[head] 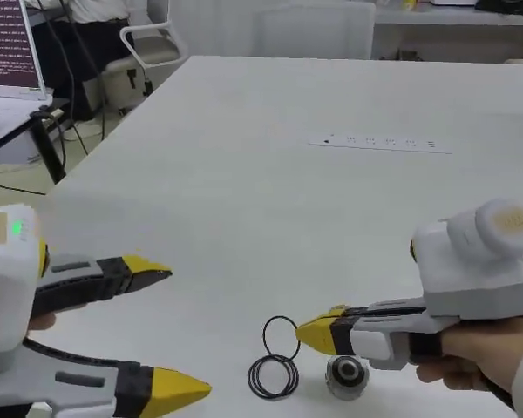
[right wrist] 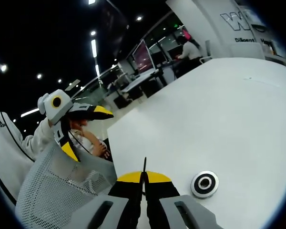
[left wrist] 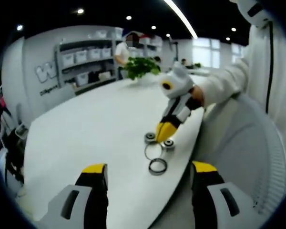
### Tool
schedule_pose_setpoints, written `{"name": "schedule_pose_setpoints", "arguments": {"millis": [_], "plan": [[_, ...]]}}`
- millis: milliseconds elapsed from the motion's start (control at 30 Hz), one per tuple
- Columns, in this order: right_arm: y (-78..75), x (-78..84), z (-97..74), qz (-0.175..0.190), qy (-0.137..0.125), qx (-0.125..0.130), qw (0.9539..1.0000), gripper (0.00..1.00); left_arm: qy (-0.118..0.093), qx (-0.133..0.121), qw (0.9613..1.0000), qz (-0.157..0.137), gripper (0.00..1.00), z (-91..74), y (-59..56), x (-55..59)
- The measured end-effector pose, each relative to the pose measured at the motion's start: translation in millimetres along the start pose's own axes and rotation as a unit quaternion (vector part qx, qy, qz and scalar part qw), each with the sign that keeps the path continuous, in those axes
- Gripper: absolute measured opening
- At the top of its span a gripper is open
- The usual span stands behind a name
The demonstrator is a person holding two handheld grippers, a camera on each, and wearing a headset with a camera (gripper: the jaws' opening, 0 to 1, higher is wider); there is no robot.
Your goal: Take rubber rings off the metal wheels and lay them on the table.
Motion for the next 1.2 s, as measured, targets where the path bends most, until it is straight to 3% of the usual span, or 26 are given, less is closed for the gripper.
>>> {"name": "schedule_pose_setpoints", "arguments": {"millis": [233, 367, 600, 833, 1200], "plan": [[4.3, 11.6, 9.2, 0.001, 0.024, -0.013, 0.9996, 0.00, -0.006, 0.013, 0.9998, -0.014, 0.73, 16.3, -18.3, -0.4], [3.0, 20.1, 13.5, 0.001, 0.041, -0.014, 0.9991, 0.00, 0.010, -0.017, 0.9998, -0.003, 0.68, 20.4, -10.2, 3.3], [-2.4, 26.6, 17.6, 0.001, 0.056, -0.007, 0.9984, 0.00, 0.007, -0.018, 0.9997, -0.015, 0.71, 21.8, -9.0, 3.6], [-12.8, 26.8, 16.6, 0.006, 0.055, 0.017, 0.9983, 0.00, 0.012, -0.012, 0.9997, -0.018, 0.70, 23.3, -11.0, 5.4], [-16.7, 33.8, 19.7, -0.044, 0.083, 0.044, 0.9946, 0.00, 0.004, -0.018, 0.9996, -0.024, 0.68, 22.0, -8.1, 4.1]]}}
Point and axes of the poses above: the centre of the closed fingertips' face, and the gripper's own axes: z roughly forward along the fingers, y roughly to its left, x roughly out of its underside, the point moved 2 cm from there along -z, roughly backward along the fingers, and after that the axes turned 7 degrees about y, right-handed, at the moved point
